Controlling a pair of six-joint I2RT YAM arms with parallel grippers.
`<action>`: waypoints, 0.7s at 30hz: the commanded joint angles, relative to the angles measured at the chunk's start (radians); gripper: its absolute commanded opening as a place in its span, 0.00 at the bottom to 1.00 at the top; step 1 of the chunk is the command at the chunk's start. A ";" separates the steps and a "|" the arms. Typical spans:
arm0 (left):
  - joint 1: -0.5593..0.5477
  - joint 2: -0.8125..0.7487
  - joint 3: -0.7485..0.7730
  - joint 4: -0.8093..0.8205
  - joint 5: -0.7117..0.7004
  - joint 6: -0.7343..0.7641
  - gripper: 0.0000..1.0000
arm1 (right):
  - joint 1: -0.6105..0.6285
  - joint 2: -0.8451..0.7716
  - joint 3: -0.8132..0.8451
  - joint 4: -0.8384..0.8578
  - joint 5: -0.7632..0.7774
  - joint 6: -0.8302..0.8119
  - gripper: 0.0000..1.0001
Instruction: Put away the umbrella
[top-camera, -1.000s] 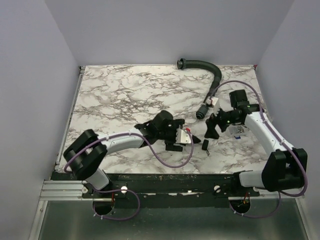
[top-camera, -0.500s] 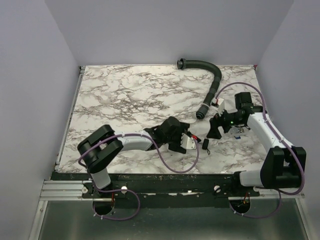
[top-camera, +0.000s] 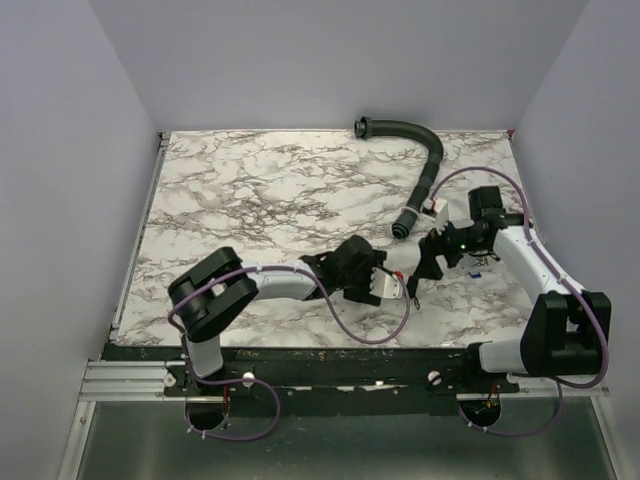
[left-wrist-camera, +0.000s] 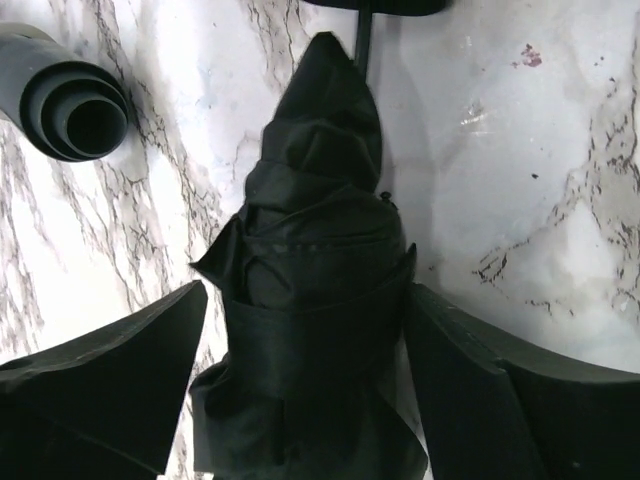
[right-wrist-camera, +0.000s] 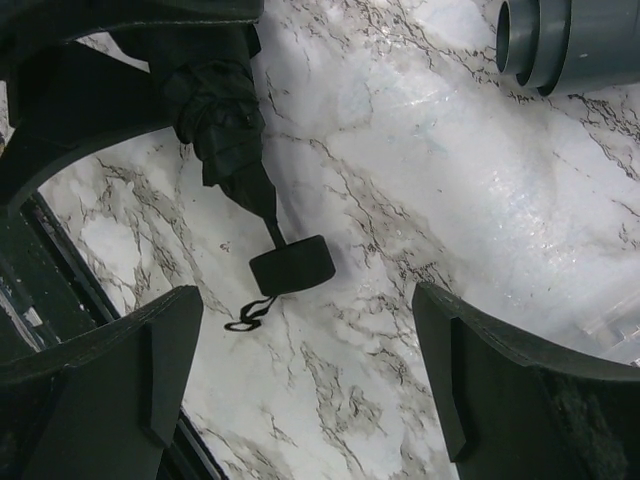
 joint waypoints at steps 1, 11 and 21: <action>-0.007 0.043 0.062 -0.103 -0.035 -0.072 0.72 | -0.007 -0.009 -0.028 0.020 0.055 -0.003 0.90; -0.007 0.046 0.052 -0.146 0.002 -0.118 0.45 | -0.010 0.086 -0.070 0.060 0.179 -0.078 0.32; -0.004 0.080 0.139 -0.292 0.074 -0.169 0.41 | 0.021 0.221 -0.056 0.093 0.149 -0.030 0.16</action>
